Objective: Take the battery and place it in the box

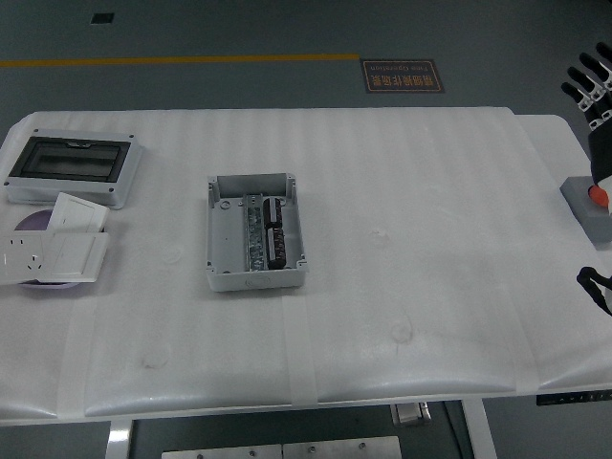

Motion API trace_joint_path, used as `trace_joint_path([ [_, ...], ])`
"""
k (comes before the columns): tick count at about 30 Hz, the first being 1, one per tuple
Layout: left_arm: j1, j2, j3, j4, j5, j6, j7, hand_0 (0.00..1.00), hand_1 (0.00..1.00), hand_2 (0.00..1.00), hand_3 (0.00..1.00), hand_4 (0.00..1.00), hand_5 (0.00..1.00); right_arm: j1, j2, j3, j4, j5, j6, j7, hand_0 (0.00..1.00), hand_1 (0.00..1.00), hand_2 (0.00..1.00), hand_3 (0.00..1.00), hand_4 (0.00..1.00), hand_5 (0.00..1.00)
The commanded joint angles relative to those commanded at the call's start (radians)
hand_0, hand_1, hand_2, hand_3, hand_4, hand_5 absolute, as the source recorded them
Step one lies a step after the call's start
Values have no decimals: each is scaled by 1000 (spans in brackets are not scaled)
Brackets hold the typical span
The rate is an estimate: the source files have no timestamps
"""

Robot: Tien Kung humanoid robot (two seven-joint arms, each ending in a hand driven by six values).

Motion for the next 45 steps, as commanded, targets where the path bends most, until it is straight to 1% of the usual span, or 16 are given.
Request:
trace_joint_path([
  [4, -2, 2, -1, -1, 1, 0, 0, 678, 685, 619, 672, 674, 339, -4, 0, 1, 0, -6, -2, -3, 772, 739, 779, 761, 910, 879],
  [15, 12, -11, -14, -1, 4, -1, 2, 678, 686, 619, 673, 674, 337, -37, 8, 54, 4, -18, -10, -6, 768, 738, 777, 758, 903, 867],
  [24, 4, -8, -10, -2, 3, 0, 1, 679, 687, 619, 676, 677, 339, -35, -3, 66, -1, -12, -9, -11, 768, 737, 776, 755, 897, 860],
  [32, -1, -12, -11, -2, 3, -1, 3, 680, 687, 619, 677, 678, 340, -34, -7, 78, -4, -13, -6, -9, 767, 734, 773, 753, 894, 856],
  [38, 0, -16, -7, -1, -3, -1, 3, 680, 687, 619, 678, 679, 342, -33, 2, 90, -5, 26, 4, 7, 766, 733, 774, 750, 895, 856],
  [45, 0, -21, -4, 0, -8, -1, 3, 682, 687, 619, 680, 679, 341, -29, 9, 92, -6, 40, 7, 12, 765, 734, 774, 751, 896, 856],
])
